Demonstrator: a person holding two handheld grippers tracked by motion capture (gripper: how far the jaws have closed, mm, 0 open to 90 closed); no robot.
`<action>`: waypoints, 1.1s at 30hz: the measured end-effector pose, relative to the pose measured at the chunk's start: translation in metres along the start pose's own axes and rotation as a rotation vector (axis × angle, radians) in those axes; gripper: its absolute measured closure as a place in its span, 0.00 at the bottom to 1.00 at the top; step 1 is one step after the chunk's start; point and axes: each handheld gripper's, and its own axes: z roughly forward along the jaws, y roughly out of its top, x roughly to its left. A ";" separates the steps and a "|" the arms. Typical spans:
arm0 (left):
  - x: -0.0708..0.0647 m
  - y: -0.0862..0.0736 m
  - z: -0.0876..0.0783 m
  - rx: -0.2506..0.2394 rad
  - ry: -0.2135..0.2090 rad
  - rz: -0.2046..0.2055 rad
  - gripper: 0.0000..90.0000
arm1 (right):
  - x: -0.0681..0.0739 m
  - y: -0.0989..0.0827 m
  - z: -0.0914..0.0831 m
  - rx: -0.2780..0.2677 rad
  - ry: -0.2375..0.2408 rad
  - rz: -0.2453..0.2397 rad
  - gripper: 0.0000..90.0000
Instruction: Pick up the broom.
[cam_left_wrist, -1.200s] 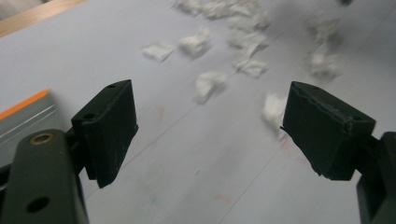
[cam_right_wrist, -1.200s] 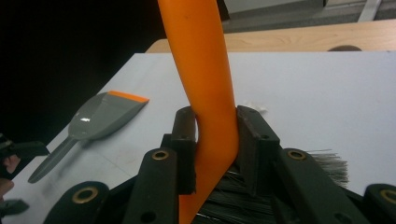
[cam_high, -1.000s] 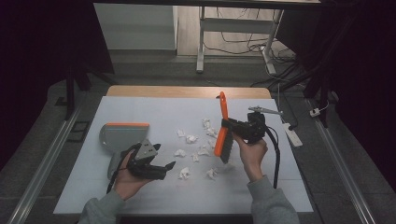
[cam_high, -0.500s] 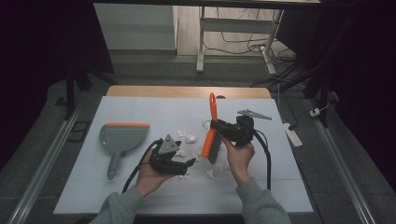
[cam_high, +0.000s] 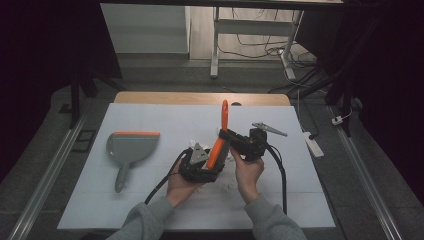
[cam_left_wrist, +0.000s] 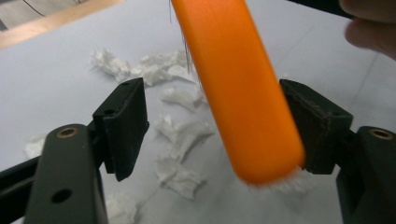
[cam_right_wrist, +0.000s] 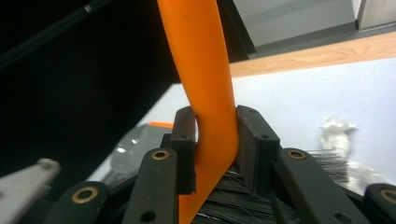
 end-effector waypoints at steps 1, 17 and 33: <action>-0.001 -0.001 0.000 -0.023 0.016 0.007 0.33 | 0.001 -0.001 0.000 -0.007 0.003 0.005 0.78; 0.009 -0.006 -0.004 -0.053 0.006 -0.029 0.86 | 0.001 -0.007 -0.002 -0.060 0.033 0.057 0.78; 0.047 -0.004 -0.022 0.030 -0.085 -0.072 0.88 | 0.004 -0.003 -0.001 -0.020 0.033 -0.034 0.52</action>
